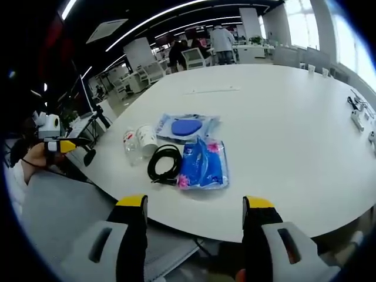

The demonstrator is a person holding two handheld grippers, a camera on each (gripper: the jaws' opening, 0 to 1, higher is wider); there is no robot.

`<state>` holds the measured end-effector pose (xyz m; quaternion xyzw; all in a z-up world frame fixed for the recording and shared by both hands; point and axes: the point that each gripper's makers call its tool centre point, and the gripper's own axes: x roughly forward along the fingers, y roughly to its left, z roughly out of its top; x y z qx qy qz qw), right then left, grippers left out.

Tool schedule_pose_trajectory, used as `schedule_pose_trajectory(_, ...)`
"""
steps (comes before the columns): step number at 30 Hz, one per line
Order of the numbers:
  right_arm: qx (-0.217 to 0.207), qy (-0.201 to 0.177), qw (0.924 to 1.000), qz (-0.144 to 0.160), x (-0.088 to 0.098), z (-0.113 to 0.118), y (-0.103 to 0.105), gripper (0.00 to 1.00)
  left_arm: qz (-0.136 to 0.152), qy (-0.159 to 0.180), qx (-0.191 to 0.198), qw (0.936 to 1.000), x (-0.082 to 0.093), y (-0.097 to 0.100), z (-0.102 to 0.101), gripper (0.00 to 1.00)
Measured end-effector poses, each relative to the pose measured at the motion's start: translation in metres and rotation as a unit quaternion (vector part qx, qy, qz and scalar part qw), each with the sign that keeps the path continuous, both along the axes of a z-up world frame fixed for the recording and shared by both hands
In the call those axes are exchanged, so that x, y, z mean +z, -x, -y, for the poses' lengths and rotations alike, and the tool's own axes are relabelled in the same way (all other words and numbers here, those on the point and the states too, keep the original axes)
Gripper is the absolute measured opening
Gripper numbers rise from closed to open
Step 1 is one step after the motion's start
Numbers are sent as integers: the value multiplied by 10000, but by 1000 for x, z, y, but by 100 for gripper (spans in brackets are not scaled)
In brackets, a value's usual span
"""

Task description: Arrange the tabletop items into an orderly group along one side of the table until the central work area is clear of visible clutter.

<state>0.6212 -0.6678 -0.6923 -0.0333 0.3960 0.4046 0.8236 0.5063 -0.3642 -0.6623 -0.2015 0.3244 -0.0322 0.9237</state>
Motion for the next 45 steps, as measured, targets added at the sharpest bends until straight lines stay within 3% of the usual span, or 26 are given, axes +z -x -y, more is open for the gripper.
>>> schedule_pose_trajectory(11, 26, 34, 10000, 28, 6, -4, 5, 63, -66, 167, 11, 9998, -7, 0, -11, 90)
schedule_pose_trajectory(27, 132, 60, 9998, 118, 9, -14, 3, 63, 36, 204, -107, 9997, 6, -2, -2, 90)
schedule_pose_trajectory(45, 336, 175, 9987, 333, 15, -32, 7, 63, 80, 166, -314, 9993, 6, 7, 3, 89)
